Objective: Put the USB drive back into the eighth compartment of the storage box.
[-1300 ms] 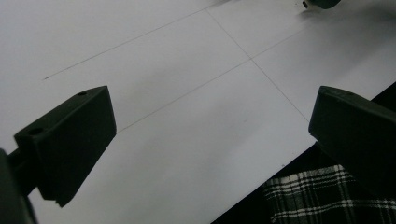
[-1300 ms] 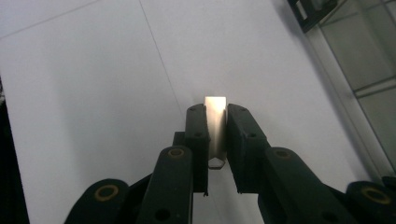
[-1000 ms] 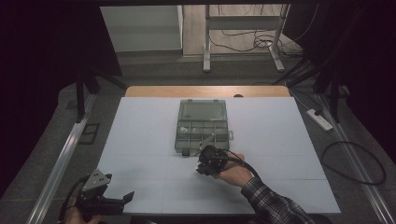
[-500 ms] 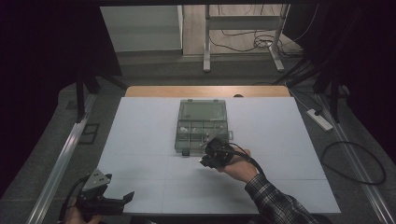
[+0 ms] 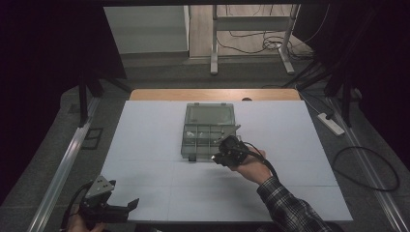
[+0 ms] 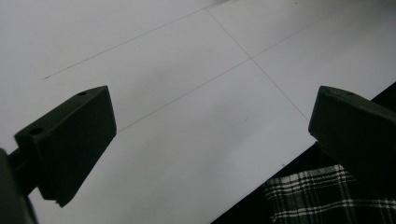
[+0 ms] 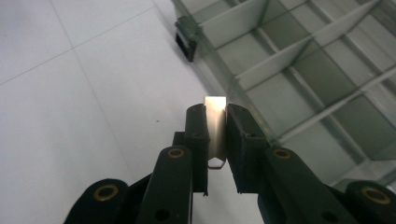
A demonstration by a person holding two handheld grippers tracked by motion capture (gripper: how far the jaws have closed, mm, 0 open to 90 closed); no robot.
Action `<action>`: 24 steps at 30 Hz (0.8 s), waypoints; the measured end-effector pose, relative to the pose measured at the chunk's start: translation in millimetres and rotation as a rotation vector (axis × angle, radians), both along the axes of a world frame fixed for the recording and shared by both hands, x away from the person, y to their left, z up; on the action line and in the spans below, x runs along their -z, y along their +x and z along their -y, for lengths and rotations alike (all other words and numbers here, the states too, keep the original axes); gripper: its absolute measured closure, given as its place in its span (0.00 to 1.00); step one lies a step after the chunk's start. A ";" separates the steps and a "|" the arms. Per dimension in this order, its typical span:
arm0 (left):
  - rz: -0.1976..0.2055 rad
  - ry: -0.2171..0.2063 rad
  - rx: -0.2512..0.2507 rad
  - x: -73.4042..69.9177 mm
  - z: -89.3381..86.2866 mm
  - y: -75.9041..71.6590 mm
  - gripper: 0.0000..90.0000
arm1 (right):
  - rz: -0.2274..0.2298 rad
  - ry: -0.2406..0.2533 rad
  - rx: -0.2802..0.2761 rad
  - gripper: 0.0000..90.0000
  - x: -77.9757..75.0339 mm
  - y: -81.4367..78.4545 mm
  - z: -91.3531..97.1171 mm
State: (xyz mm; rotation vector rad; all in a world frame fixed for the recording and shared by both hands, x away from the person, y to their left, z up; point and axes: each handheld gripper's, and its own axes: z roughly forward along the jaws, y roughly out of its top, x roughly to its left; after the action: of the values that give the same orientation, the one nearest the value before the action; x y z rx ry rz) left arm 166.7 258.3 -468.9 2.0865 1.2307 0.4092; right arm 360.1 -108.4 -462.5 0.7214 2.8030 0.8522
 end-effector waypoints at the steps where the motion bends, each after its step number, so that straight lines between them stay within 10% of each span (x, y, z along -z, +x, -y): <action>1: 0.000 0.000 0.000 0.0 0.0 0.0 0.01 | 0.002 0.001 0.005 0.87 -0.2 1.4 1.4; 24: -0.001 0.006 -0.001 0.1 0.6 0.1 0.01 | 0.032 0.014 0.102 0.87 -2.4 21.7 20.7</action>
State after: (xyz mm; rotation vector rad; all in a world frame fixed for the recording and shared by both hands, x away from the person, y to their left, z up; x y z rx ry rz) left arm 166.8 257.8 -469.0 2.0914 1.2318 0.4130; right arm 381.8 -129.1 -460.1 0.8366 2.7085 0.8585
